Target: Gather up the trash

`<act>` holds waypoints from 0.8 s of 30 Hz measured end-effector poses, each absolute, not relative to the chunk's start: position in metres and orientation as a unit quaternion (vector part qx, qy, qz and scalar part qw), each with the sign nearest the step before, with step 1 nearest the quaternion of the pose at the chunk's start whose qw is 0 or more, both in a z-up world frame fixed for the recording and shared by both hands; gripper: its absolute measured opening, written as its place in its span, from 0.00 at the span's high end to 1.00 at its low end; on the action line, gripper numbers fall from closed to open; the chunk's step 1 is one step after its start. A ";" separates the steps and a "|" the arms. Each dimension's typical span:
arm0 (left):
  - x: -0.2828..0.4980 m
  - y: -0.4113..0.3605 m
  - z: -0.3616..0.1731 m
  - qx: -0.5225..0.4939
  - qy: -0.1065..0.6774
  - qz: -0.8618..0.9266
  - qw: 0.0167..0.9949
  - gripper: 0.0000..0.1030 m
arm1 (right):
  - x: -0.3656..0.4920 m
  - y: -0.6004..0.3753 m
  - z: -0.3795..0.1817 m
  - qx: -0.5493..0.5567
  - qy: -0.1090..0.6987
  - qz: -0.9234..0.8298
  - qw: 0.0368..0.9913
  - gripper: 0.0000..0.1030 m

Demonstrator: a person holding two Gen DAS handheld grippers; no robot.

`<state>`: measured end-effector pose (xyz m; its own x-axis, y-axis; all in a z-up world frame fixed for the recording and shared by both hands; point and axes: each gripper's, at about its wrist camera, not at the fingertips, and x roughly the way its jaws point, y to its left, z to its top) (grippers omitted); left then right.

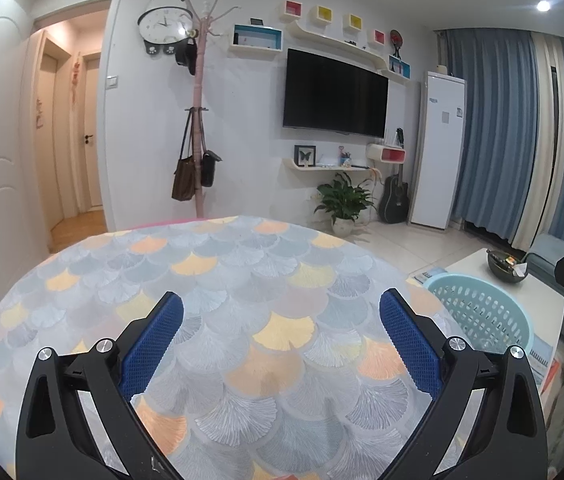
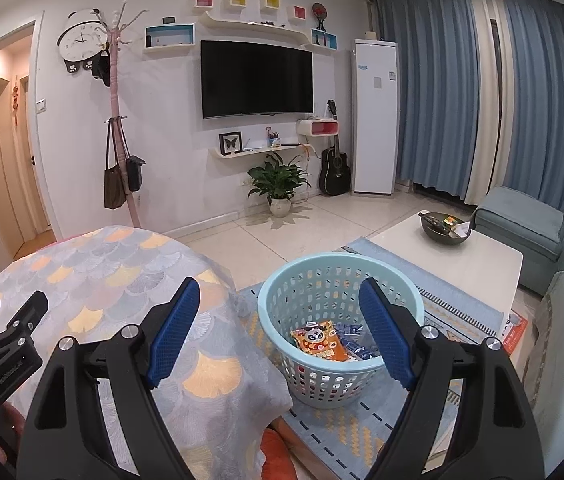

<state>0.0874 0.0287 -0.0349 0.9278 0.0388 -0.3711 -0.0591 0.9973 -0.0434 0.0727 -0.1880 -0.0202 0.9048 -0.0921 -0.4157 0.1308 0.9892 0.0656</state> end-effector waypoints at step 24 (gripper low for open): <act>0.088 0.031 -0.034 -0.027 0.188 0.028 0.981 0.07 | 0.074 -0.183 -0.024 0.046 0.218 -0.056 0.973 0.25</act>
